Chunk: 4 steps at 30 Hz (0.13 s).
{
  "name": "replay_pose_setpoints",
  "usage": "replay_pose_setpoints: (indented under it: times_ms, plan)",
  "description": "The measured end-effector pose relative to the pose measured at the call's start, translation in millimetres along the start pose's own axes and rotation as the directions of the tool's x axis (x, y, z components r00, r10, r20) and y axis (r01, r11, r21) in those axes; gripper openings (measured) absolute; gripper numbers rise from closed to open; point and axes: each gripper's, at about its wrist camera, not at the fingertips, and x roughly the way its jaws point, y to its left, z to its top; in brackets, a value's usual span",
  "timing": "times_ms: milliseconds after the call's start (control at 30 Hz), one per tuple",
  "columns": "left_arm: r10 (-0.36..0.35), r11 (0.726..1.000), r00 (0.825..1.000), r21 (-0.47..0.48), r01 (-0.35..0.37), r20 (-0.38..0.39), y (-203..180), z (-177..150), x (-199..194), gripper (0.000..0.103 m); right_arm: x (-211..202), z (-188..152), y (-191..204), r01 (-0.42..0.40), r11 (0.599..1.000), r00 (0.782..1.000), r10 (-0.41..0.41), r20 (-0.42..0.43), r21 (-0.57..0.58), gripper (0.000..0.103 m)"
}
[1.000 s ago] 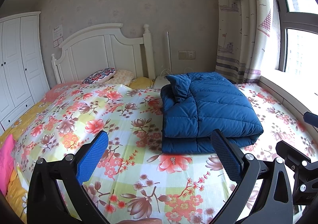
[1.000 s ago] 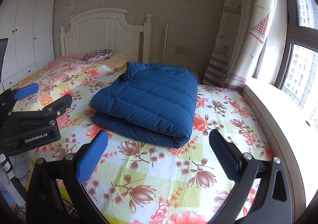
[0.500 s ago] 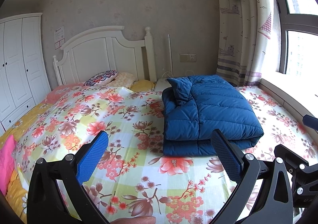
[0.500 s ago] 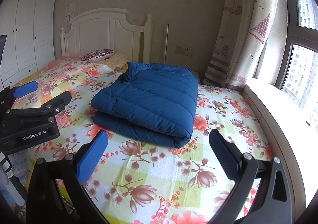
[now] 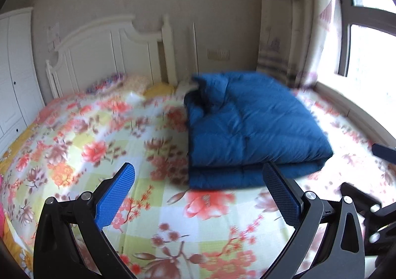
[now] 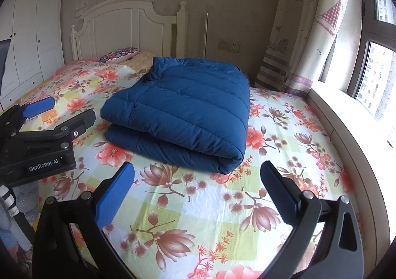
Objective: Fold large clothes
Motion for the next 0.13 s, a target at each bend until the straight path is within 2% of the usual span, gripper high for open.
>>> replay_pose_setpoints:
  times_ms: [33,133]
  plan:
    - [0.003,1.000,0.999,-0.007,-0.004,-0.041,10.7,1.4,11.1,0.099,5.6,-0.5,-5.7,0.011,1.000,1.000,-0.011,-0.013,0.004,0.101]
    - [0.156,0.981,0.983,-0.102,-0.166,-0.098,78.2,5.5,43.7,0.099,26.7,-0.7,-44.9,0.102,0.994,0.992,-0.100,-0.076,0.030,0.100]
